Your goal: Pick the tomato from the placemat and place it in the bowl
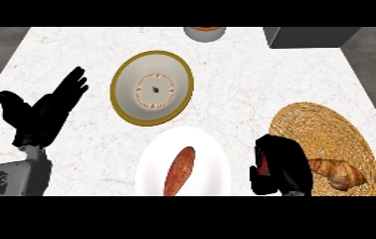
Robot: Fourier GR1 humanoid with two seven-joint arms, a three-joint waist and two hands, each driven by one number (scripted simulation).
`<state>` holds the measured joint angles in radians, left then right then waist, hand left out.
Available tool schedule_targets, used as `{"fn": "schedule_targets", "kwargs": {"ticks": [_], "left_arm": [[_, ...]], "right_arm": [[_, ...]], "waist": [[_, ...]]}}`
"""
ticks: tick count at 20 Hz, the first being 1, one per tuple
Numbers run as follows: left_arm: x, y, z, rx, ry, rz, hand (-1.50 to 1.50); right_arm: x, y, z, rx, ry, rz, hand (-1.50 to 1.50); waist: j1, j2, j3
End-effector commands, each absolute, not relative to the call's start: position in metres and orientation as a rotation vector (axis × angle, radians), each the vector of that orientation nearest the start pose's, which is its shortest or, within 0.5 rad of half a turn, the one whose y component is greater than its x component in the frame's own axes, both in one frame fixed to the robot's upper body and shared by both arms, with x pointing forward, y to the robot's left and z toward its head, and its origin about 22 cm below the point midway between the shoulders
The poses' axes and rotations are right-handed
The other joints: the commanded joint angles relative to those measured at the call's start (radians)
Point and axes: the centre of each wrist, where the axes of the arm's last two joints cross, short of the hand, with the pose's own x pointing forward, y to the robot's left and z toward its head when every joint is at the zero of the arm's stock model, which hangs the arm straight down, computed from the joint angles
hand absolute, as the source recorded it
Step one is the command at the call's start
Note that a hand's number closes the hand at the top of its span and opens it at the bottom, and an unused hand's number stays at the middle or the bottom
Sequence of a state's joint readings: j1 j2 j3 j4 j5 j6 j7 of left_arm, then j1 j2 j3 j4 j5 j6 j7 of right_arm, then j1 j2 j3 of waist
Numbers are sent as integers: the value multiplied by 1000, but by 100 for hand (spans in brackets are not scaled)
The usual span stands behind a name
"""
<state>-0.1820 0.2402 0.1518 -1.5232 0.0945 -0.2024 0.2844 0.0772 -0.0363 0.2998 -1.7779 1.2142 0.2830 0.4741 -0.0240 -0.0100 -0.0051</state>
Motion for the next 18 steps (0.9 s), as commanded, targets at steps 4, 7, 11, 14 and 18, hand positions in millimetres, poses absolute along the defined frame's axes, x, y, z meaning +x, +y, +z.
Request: {"fn": "schedule_targets", "kwargs": {"ticks": [4, 7, 11, 14, 18], "left_arm": [[292, 305, 70, 56, -1425, -206, 0], [293, 306, 69, 30, -1419, -207, 0], [291, 296, 58, 25, -1419, -204, 0], [284, 291, 63, 36, -1407, -232, 0], [295, 298, 58, 14, -1416, -207, 0]], "right_arm": [[157, -134, 126, -964, -1136, 1015, 150], [138, -126, 159, -1021, -1147, 1030, 150], [135, -110, 191, -1079, -1215, 1050, 150], [135, -98, 200, -1105, -1225, 1068, 150], [142, -89, 206, -987, -1310, 977, 150]], "waist": [[14, 4, 4], [16, 5, 4], [26, 8, 3], [36, 8, 3], [38, 10, 1]]}}
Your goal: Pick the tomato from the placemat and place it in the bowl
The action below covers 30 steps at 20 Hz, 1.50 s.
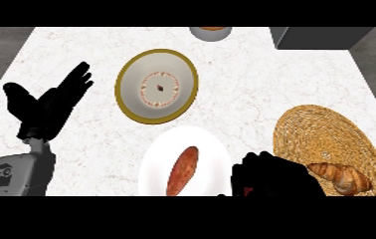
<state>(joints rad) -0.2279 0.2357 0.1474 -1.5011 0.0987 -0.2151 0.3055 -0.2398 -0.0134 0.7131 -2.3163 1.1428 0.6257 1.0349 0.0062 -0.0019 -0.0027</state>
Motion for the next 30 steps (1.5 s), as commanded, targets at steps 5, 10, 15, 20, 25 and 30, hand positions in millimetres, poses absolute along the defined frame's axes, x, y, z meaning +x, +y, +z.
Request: {"fn": "schedule_targets", "kwargs": {"ticks": [5, 10, 15, 20, 25, 30], "left_arm": [[304, 288, 60, 20, -1422, -221, 0], [306, 293, 71, 23, -1422, -236, 0], [303, 280, 66, -5, -1421, -258, 0], [300, 280, 57, 11, -1429, -243, 0], [307, 277, 66, -14, -1438, -266, 0], [307, 270, 67, -5, -1423, -260, 0]], "right_arm": [[175, -61, 211, -921, -1362, 918, 150], [214, -40, 232, -892, -1407, 878, 150], [246, -9, 245, -926, -1429, 825, 150], [287, 12, 253, -936, -1445, 826, 150], [328, 21, 232, -975, -1382, 766, 150], [371, 16, 223, -953, -1365, 726, 150]], "waist": [[13, 2, 0], [27, 3, 0], [42, 4, 0], [44, 8, 0], [56, 15, 0], [50, 15, 1]]}}
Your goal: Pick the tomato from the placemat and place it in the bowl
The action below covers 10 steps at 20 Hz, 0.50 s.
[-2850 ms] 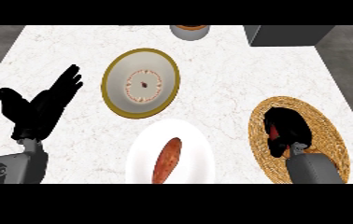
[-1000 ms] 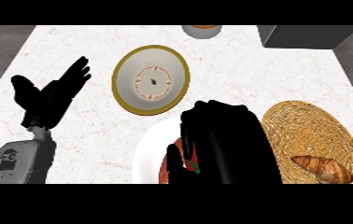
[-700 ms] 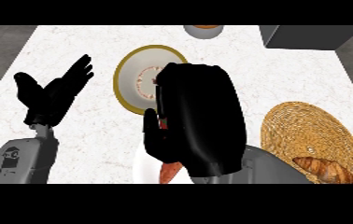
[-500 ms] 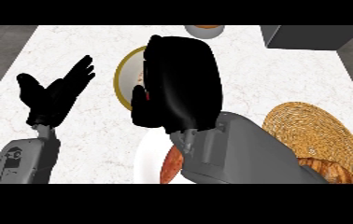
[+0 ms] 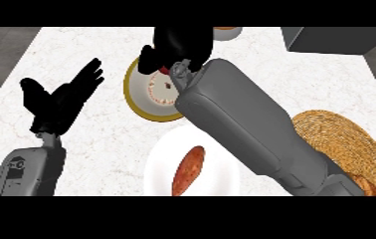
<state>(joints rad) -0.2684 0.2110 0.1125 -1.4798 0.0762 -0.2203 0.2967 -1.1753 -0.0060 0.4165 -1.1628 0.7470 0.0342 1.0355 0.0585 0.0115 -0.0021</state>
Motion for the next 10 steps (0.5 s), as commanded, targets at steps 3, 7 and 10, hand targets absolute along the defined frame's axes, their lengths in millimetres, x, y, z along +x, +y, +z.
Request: {"fn": "schedule_targets", "kwargs": {"ticks": [3, 7, 10], "left_arm": [[314, 257, 71, -13, -1465, -268, 0], [318, 276, 77, -26, -1450, -286, 0], [313, 267, 79, -57, -1458, -305, 0]], "right_arm": [[394, 7, 198, -945, -1358, 711, 150], [407, -1, 172, -847, -1373, 700, 150], [419, -13, 152, -838, -1330, 710, 150]], "waist": [[13, 13, 0], [32, 18, 0], [69, 27, 0]]}}
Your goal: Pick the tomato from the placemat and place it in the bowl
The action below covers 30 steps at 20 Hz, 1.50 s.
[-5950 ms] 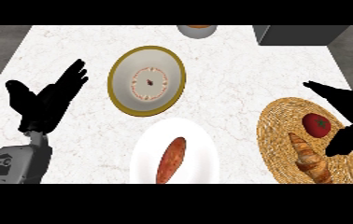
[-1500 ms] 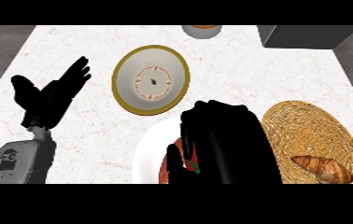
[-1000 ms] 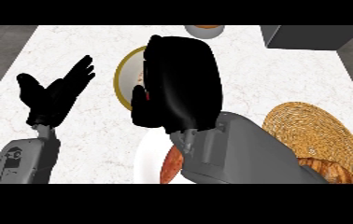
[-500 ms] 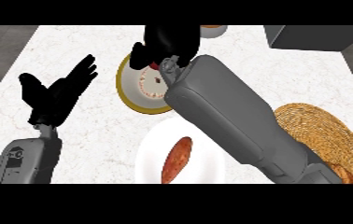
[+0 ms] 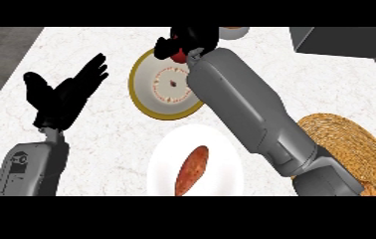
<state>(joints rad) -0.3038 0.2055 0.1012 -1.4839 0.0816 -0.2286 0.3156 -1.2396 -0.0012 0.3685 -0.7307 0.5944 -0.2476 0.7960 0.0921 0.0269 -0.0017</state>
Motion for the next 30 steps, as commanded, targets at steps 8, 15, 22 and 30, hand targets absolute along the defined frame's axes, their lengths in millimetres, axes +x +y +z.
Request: {"fn": "schedule_targets", "kwargs": {"ticks": [8, 15, 22, 30], "left_arm": [[317, 258, 74, -48, -1468, -322, 0], [313, 255, 68, -74, -1461, -353, 0], [315, 261, 75, -35, -1458, -294, 0], [297, 297, 59, 23, -1430, -225, 0]], "right_arm": [[437, -41, 144, -566, -1311, 391, -150], [442, -42, 142, -588, -1456, 307, -150], [447, -43, 140, -715, -1550, 182, -150], [448, -60, 122, -775, -1596, 119, -150]], "waist": [[40, 27, 1], [69, 27, 1], [31, 10, 1], [-68, -23, 2]]}}
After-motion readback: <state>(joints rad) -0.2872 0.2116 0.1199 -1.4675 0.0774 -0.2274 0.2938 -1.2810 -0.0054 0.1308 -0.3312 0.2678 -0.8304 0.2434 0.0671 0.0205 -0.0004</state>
